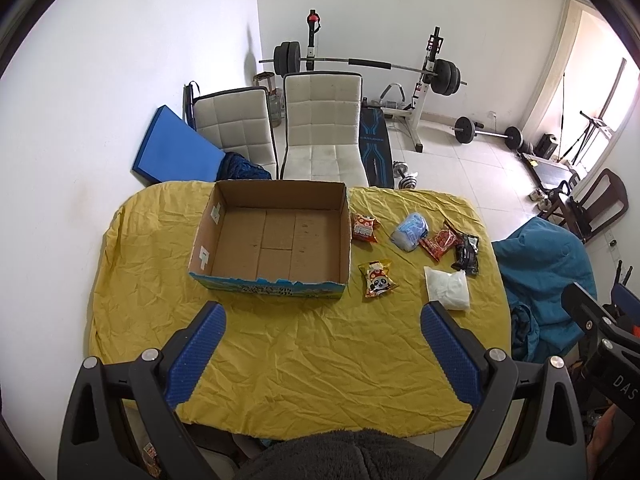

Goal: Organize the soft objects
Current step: 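Grasp the yellow chip bag with the left gripper while the right grasps the white pouch, then carry both bags over the box and open both grippers to drop them, then lift both grippers out of the box and move toward the remaining bags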

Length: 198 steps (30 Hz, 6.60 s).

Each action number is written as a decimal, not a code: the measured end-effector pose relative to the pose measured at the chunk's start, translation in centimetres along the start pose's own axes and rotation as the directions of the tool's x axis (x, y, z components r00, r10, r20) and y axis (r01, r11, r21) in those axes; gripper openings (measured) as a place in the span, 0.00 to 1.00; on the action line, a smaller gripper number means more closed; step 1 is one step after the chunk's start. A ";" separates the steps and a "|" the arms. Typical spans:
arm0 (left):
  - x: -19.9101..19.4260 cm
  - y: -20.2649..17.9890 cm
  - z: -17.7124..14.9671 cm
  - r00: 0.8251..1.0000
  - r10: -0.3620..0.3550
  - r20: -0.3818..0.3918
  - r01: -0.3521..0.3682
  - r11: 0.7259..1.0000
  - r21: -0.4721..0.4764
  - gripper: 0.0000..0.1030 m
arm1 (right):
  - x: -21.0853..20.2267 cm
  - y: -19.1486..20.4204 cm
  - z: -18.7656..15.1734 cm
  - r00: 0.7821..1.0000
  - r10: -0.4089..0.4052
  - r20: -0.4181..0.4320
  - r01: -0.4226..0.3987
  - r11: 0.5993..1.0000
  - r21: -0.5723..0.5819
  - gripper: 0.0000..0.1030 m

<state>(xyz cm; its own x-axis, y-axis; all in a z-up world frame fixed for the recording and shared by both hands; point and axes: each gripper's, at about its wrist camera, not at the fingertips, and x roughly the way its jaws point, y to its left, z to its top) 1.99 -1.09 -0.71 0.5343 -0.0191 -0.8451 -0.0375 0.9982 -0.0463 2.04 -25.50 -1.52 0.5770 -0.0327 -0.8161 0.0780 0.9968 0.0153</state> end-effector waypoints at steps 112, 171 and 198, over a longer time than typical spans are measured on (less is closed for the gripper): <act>32.3 -8.3 8.6 0.906 -0.096 -0.413 0.146 0.985 0.090 0.40 | 33.2 -0.4 4.7 0.830 0.368 -0.420 -0.313 0.929 0.196 0.60; 54.6 12.3 14.4 0.769 -0.124 -0.627 0.123 0.991 -0.045 0.75 | 53.6 27.2 8.6 0.783 0.122 -0.611 -0.169 0.985 -0.021 0.88; 35.1 15.2 12.4 0.952 -0.063 -0.300 0.060 0.998 -0.022 1.00 | 34.9 25.8 6.0 0.906 0.142 -0.400 -0.180 0.982 -0.058 1.00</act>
<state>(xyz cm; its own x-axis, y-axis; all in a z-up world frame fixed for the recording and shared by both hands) 30.64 14.09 -24.46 0.2572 -0.0984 -0.9613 -0.0241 0.9938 -0.1081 29.06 -1.36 -26.17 0.2088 0.1412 -0.9677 -0.0738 0.9890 0.1284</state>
